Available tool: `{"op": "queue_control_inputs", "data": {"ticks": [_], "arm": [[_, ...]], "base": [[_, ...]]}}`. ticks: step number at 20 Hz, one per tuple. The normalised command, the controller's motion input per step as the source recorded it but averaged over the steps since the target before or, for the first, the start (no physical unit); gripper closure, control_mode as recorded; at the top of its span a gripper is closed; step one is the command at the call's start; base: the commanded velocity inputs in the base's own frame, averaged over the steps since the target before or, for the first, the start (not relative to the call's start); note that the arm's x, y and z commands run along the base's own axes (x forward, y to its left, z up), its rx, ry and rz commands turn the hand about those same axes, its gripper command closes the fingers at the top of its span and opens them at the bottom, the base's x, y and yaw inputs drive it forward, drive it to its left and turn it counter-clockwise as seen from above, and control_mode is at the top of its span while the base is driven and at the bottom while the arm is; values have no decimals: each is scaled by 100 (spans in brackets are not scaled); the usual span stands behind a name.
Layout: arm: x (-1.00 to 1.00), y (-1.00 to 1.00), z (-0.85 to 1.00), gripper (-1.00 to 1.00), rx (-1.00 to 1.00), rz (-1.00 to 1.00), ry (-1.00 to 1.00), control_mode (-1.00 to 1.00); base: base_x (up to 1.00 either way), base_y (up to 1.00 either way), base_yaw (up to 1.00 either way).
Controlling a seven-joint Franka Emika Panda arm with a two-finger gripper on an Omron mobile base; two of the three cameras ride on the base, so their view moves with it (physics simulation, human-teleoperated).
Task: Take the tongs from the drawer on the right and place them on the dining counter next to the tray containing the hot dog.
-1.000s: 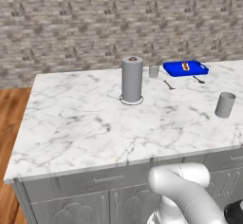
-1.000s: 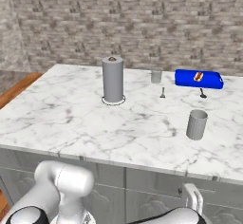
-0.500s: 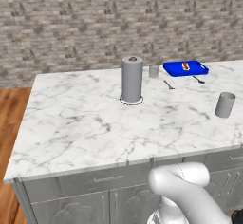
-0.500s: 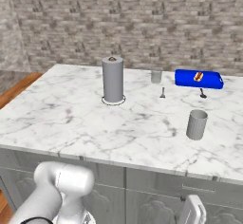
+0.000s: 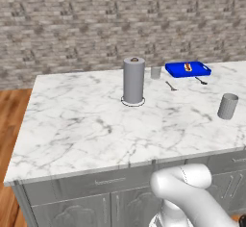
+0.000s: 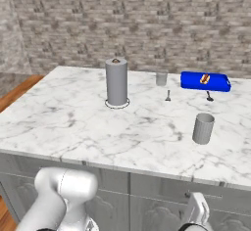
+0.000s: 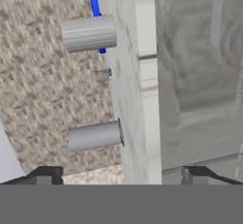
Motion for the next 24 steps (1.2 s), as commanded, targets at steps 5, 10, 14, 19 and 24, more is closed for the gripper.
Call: {"op": "queue_control_inputs", "data": {"ticks": [5, 10, 14, 19, 24], "arm": [[22, 0, -33, -100, 0, 0, -10, -100], [6, -8, -46, -100, 0, 0, -11, -100], [5, -8, -31, -100, 0, 0, -14, -100], [14, -13, -25, -100, 0, 0, -16, -100], [6, -21, -27, -100, 0, 0, -18, -100]], "base": [[0, 0, 0], [0, 0, 0], [0, 0, 0], [0, 0, 0], [0, 0, 0]]}}
